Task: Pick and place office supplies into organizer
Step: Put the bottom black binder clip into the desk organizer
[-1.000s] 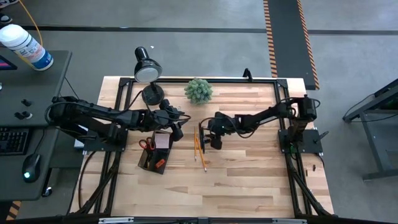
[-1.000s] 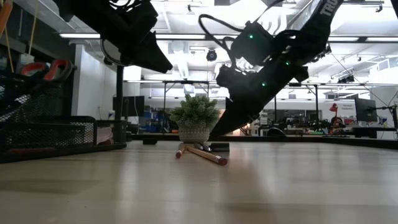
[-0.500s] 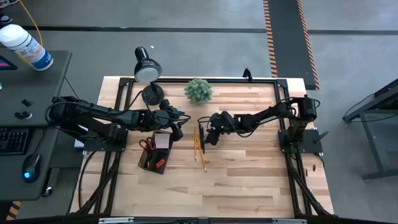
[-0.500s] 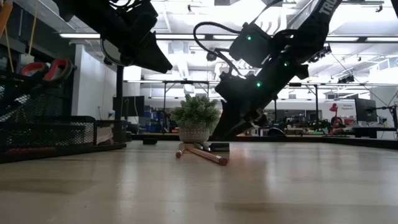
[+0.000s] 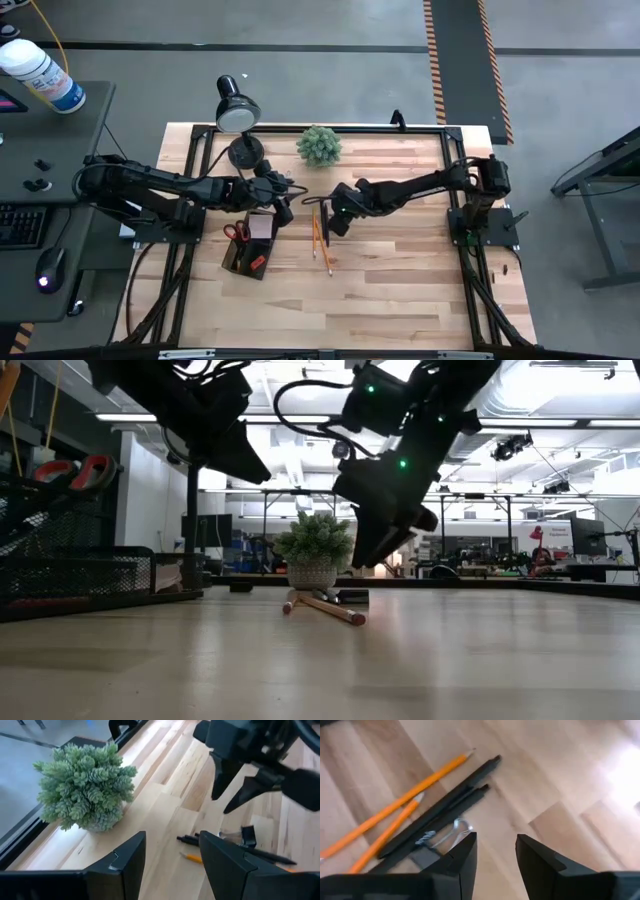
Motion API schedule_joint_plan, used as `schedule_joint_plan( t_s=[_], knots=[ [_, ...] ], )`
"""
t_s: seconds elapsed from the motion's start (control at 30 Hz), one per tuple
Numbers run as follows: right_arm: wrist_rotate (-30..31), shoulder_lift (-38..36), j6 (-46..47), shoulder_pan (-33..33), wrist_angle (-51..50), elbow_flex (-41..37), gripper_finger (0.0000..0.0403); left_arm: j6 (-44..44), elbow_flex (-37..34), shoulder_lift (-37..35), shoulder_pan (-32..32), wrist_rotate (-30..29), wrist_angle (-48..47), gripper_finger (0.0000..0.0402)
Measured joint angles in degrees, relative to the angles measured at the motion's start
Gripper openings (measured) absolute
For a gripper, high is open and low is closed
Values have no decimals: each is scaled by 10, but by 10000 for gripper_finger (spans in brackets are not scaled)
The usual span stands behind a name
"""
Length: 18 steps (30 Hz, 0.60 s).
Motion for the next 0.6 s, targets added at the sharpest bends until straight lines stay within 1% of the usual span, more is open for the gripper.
schedule_joint_plan(
  t_s=[0.13,0.3,0.4,0.6],
  knots=[
    [-42,9,33,2,27,1,126,-1,0,0,0,-18,-20,172],
    [-94,45,66,7,69,1,126,-7,0,0,0,-30,-45,172],
    [-92,61,87,7,75,1,126,-15,0,0,0,-34,-64,172],
    [-42,66,107,7,71,1,126,-30,0,0,0,-55,-81,172]
  ],
)
